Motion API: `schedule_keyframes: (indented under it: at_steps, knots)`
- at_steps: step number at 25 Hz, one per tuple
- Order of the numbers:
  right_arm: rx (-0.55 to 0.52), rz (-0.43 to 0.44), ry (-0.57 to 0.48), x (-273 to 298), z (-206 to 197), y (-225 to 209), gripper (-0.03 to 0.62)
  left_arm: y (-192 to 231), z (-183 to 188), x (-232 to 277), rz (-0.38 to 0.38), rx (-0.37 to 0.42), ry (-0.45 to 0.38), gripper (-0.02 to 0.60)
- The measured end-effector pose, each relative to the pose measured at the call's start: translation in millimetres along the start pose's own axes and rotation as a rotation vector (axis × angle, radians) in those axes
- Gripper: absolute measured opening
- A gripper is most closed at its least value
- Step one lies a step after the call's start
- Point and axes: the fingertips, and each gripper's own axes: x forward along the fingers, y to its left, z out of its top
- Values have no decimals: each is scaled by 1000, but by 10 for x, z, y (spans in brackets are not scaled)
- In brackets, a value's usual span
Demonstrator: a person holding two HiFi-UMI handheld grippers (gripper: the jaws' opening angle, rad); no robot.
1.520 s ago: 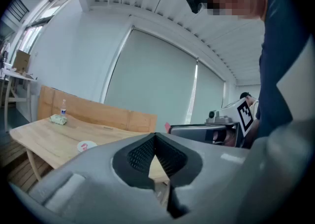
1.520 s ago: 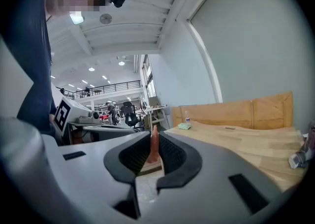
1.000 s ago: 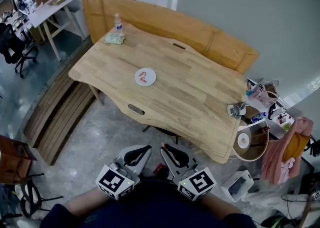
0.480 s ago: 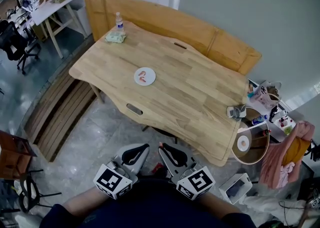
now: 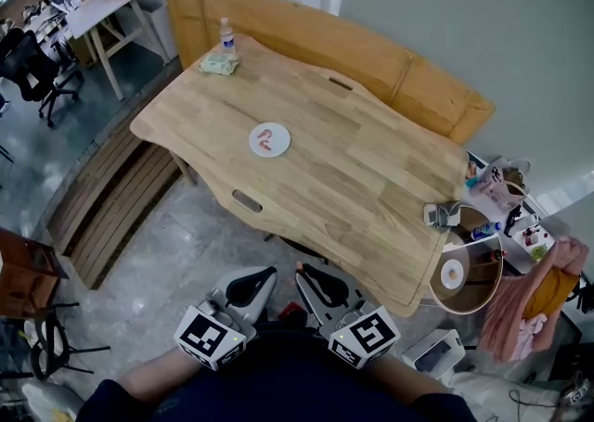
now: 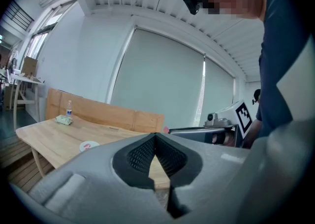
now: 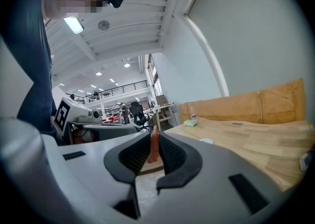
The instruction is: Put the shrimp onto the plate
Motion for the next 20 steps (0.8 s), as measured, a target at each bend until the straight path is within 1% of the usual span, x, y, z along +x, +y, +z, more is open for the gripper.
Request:
schedule_keyframes:
  at_steps: [6,9,14,20]
  knots:
    - [-6,0,5,216,13,-177,60,191,17,164,-6,-5,-10,5]
    - [0,-16,10,373,14,-271,60,347,39,250,-21,-5,-14,5]
    - [-6,-37,16,755,119,-443,60,749,163,408,-36,-37,-11,5]
    - [3,-78,21,1311,240,-652,60,1352,271,579,-73,-29,-4,5]
